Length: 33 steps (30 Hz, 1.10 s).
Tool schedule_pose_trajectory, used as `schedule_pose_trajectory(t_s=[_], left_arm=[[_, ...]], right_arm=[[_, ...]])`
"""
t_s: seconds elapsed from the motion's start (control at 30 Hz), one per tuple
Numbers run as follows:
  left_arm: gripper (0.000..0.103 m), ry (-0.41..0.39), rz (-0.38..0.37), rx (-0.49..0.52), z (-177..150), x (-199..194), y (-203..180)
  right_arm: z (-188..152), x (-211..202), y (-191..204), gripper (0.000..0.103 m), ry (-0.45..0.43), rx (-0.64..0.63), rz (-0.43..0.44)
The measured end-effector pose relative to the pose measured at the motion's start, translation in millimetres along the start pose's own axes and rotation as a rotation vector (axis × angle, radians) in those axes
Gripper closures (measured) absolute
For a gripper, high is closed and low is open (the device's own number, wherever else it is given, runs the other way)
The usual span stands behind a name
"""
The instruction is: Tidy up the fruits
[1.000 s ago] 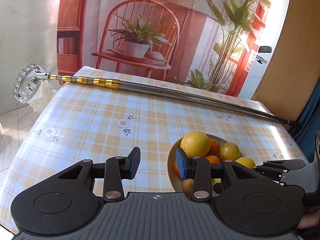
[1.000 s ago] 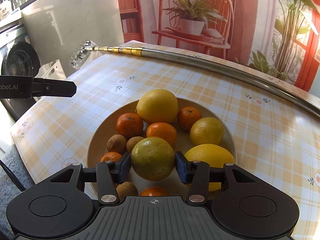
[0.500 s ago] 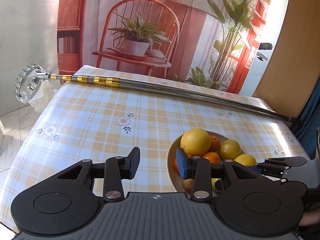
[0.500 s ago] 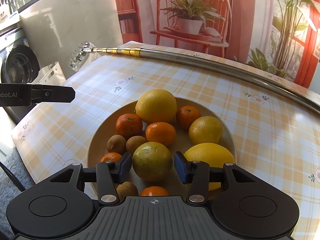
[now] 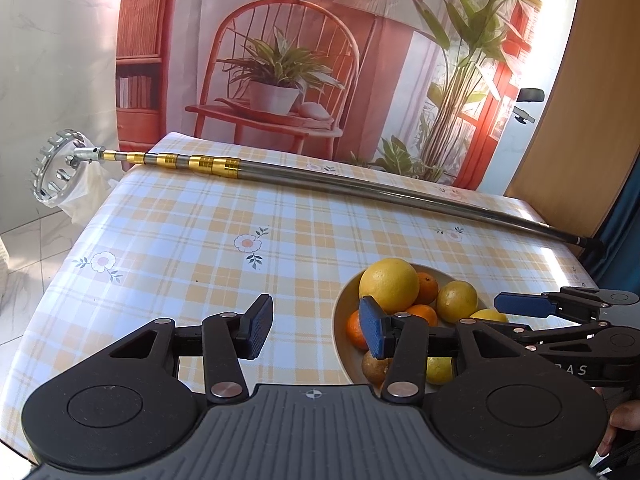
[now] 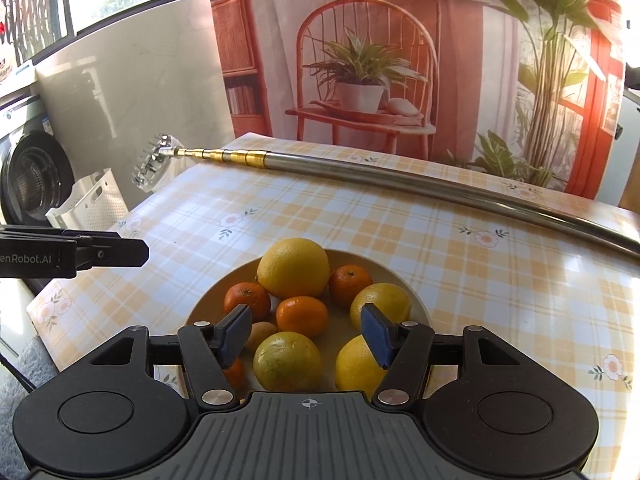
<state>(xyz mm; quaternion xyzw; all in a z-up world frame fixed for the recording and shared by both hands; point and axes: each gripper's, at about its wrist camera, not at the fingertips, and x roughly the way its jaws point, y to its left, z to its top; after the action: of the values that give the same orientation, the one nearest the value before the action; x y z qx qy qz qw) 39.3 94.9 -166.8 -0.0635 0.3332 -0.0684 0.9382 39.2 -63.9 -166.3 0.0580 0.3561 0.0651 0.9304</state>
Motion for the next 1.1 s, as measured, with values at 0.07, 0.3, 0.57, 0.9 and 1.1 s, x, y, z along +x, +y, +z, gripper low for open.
schedule_pose_trajectory(t_s=[0.07, 0.3, 0.57, 0.9, 1.1], left_arm=[[0.053, 0.002, -0.001, -0.003, 0, 0, 1], [0.026, -0.001, -0.041, -0.020, 0, -2, 1], [0.011, -0.027, -0.063, -0.023, 4, -5, -2], [0.008, -0.136, -0.056, 0.068, 44, -32, -21], [0.005, -0.246, -0.047, 0.139, 74, -60, -46]], right_arm=[[1, -4, -4, 0.034, -0.012, 0.011, -0.009], [3, -13, -11, 0.005, -0.030, 0.026, -0.021], [7, -19, -20, 0.000, -0.029, 0.083, 0.000], [41, -71, -38, 0.000, -0.185, 0.118, -0.091], [70, -115, -53, 0.000, -0.308, 0.160, -0.118]])
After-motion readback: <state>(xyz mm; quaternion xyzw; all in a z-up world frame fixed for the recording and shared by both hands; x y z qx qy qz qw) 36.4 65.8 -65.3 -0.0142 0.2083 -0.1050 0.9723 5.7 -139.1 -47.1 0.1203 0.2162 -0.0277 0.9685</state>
